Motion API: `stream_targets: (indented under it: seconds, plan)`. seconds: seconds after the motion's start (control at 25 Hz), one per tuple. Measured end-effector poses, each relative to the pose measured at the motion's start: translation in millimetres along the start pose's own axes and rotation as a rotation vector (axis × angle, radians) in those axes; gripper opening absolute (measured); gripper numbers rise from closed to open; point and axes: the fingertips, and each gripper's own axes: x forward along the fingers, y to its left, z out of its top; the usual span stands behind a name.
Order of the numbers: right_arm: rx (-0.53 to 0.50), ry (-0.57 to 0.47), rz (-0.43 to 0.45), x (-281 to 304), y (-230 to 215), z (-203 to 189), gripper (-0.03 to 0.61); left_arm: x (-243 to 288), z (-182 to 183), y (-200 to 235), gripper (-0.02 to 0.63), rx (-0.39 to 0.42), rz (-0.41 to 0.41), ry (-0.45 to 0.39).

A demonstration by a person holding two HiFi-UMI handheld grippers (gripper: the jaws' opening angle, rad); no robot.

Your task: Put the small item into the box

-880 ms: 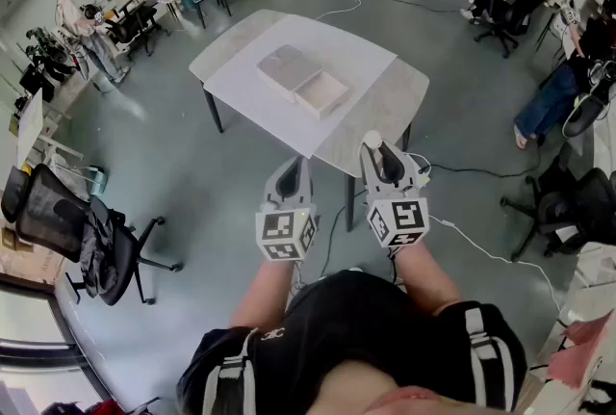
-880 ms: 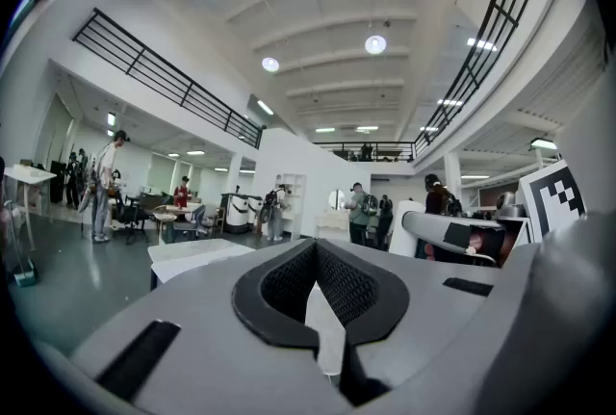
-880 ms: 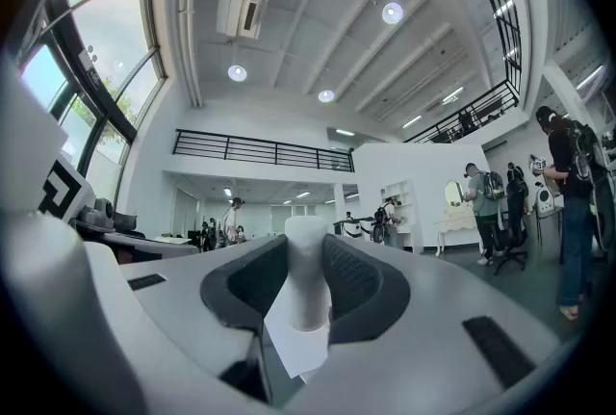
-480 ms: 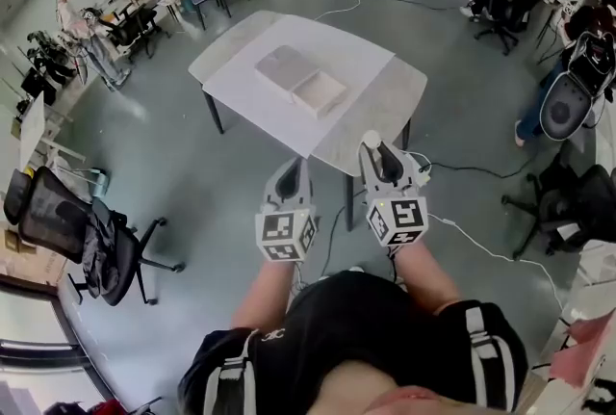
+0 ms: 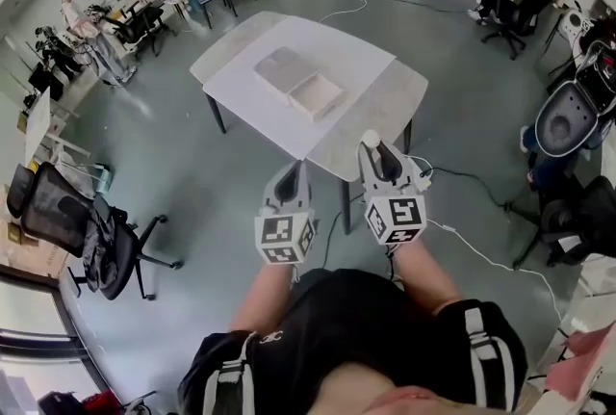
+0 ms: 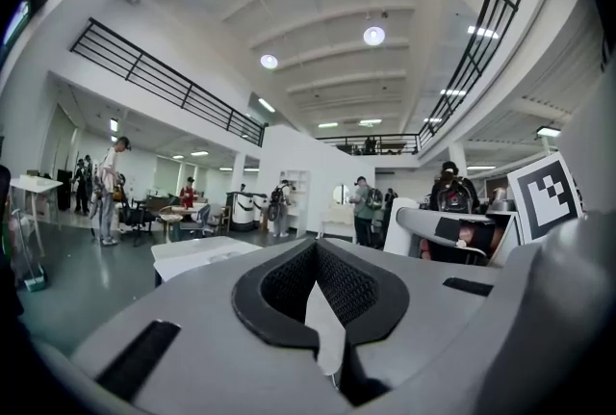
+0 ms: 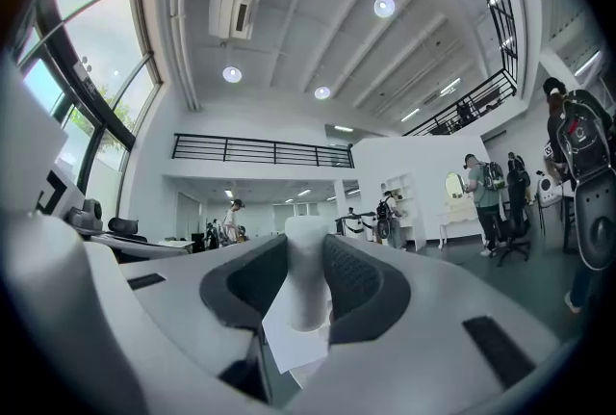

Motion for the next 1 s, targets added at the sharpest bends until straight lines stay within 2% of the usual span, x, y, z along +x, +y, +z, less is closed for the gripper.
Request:
stream_targets:
  seconds: [0.36,0.68,1.0]
  plan:
    - [0.004,0.000,0.046,9.9,-15.5,0.2,0.115,10.5,-0.6,-7.4,0.005,-0.001,0.043,-0.013]
    - [0.000,0.008,0.063,37.9,-24.2,-10.1,0.115,35.0,-10.5,6.4,0.005,-0.018,0.058,-0.010]
    - [-0.009,0.014,0.063,89.5,-27.1,-23.9,0.115,76.1,-14.7,40.9,0.005,-0.026,0.050,-0.013]
